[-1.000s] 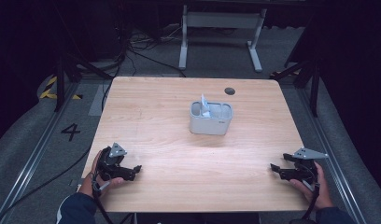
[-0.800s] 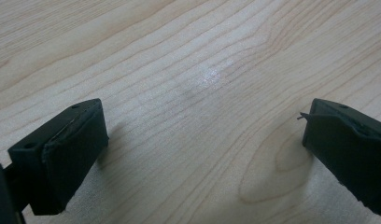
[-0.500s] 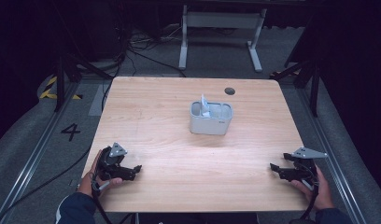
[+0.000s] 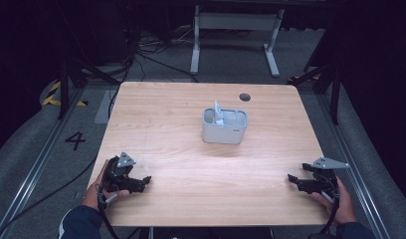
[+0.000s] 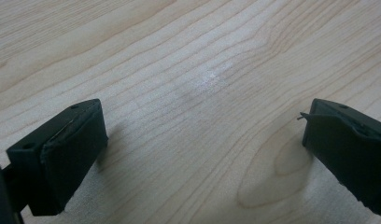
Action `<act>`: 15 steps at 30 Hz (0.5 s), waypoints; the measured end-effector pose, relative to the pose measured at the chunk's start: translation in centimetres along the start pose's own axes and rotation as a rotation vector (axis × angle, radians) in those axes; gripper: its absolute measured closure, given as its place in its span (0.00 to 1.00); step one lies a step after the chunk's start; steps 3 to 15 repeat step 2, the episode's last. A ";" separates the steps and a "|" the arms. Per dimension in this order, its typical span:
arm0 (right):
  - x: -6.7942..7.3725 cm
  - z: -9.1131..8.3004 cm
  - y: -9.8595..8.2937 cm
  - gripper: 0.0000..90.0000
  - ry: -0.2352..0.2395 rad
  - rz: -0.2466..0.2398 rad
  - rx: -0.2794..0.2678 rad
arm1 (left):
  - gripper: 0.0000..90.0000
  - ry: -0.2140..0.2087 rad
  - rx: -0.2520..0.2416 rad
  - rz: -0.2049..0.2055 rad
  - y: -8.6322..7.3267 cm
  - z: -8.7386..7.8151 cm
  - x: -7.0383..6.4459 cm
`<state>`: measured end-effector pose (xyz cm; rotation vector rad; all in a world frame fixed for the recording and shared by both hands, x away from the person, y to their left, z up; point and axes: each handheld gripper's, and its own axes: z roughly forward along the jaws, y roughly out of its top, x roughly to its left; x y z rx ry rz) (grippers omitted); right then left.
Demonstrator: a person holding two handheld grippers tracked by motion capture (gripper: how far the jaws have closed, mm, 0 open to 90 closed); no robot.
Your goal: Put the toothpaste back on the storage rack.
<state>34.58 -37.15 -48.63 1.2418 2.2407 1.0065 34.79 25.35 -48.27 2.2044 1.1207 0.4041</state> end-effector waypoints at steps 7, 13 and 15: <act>0.0 0.0 0.0 0.24 -0.001 0.000 0.000 | 0.00 0.001 -0.002 0.000 0.0 0.0 0.0; 0.0 0.0 0.0 0.24 -0.001 0.000 0.000 | 0.00 0.001 -0.002 0.000 0.0 0.0 0.0; 0.0 0.0 0.0 0.24 -0.001 0.000 0.000 | 0.00 0.001 -0.002 0.000 0.0 0.0 0.0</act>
